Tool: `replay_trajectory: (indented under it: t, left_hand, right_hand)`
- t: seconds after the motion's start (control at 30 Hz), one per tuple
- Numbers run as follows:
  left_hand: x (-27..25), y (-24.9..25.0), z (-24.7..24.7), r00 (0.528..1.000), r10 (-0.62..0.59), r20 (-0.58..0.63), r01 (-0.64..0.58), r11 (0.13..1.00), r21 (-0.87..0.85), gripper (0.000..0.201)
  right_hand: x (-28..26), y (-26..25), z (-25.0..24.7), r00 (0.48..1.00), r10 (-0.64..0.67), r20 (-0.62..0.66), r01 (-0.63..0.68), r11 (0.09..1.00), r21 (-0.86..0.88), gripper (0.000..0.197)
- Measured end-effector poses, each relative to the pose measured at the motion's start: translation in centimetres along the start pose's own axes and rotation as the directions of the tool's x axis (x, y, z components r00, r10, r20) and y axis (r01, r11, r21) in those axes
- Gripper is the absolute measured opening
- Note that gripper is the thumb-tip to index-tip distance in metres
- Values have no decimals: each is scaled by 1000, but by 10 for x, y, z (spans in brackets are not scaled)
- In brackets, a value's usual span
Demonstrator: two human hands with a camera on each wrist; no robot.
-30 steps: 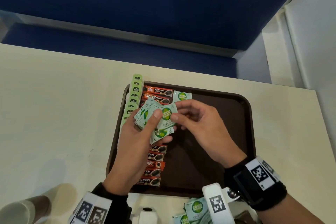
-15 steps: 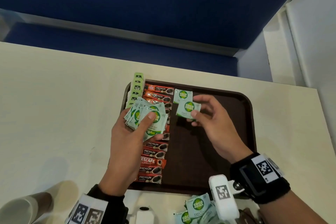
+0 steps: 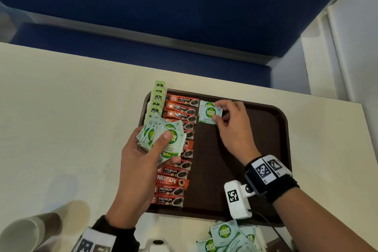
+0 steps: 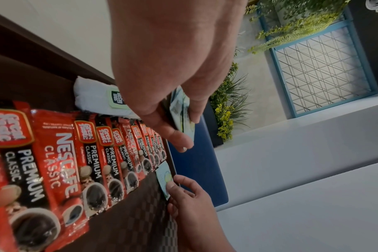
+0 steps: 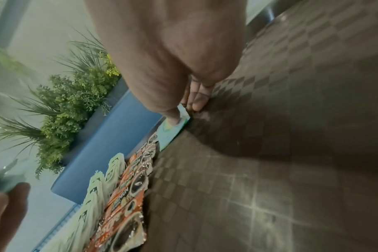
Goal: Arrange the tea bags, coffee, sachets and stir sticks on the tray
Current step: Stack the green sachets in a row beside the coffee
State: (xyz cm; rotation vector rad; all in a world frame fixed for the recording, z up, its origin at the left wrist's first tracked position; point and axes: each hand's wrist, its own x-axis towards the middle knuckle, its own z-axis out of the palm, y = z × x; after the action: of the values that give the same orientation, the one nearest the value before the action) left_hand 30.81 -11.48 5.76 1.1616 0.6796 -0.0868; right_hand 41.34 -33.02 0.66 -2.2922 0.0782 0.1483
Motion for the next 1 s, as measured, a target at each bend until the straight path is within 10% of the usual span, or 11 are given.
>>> replay_trajectory:
  t: [1.0]
  left_hand:
    - [-2, -2, 8, 999, 6, 37, -6, 1000, -3, 42]
  right_hand:
    - [-11, -4, -2, 998, -46, -34, 45, 999, -10, 48]
